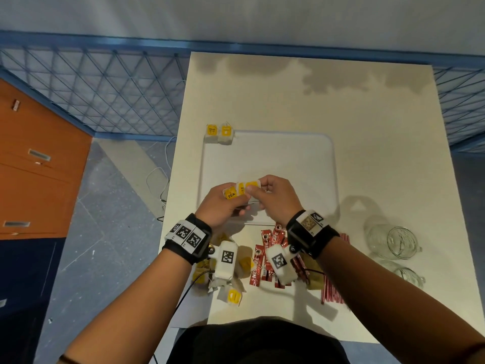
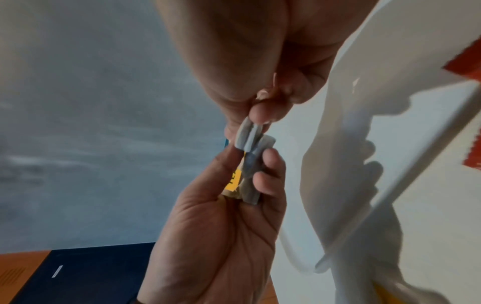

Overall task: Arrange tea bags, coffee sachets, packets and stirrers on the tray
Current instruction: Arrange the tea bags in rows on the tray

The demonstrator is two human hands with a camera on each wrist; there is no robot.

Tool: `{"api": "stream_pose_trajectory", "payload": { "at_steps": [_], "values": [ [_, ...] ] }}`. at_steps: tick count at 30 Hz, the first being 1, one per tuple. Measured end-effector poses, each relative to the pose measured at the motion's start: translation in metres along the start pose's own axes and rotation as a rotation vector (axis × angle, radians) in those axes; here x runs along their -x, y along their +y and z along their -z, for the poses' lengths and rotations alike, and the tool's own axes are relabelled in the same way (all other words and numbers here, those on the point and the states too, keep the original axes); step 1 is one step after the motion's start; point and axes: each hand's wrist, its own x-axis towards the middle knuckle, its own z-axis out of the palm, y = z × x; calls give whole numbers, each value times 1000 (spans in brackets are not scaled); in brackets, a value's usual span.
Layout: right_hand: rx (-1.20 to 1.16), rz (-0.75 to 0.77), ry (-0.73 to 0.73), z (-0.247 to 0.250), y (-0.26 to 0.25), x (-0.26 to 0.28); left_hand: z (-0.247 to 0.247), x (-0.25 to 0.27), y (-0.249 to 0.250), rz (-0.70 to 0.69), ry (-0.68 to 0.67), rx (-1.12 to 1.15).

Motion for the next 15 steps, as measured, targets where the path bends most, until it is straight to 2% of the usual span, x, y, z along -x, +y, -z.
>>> {"api": "stream_pose_trajectory", "payload": {
  "at_steps": [5, 8, 15],
  "values": [
    [-48, -56, -97, -2, -12, -27, 12, -24, 16, -27, 81, -107],
    [53, -50, -137, -2, -11, -51, 24, -40, 29, -66, 105, -231],
    [160, 13, -68, -7, -15, -101, 40, -74, 46, -109, 185, -334]
  ]
}}
